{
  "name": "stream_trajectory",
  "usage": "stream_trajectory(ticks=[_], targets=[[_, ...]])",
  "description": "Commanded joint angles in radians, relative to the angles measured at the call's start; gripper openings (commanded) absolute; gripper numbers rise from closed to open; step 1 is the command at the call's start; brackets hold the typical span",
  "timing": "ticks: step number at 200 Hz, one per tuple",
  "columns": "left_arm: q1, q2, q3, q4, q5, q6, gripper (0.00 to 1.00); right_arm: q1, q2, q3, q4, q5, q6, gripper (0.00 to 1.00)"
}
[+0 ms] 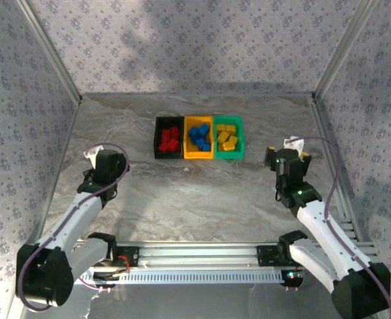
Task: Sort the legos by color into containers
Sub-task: Reset both arms
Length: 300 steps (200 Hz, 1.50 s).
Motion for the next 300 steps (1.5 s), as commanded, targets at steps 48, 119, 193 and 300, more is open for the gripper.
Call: stream_trajectory(ticks=[48, 119, 193, 300], targets=[[0.092, 0.139, -0.058, 0.407, -0.034, 0.251, 1.00, -0.311, 0.205, -0.168, 0.481, -0.225, -0.008, 1.00], [0.182, 0.274, -0.184, 0.752, 0.106, 0.331, 1.00, -0.293, 0.439, -0.223, 0.778, -0.297, -0.125, 1.00], [0.184, 0.418, -0.223, 1.032, 0.224, 0.420, 1.00, -0.245, 0.591, -0.207, 0.922, -0.357, -0.201, 1.00], [0.186, 0.532, -0.148, 0.999, 0.325, 0.458, 1.00, -0.264, 0.680, -0.156, 0.894, -0.492, -0.227, 1.00]])
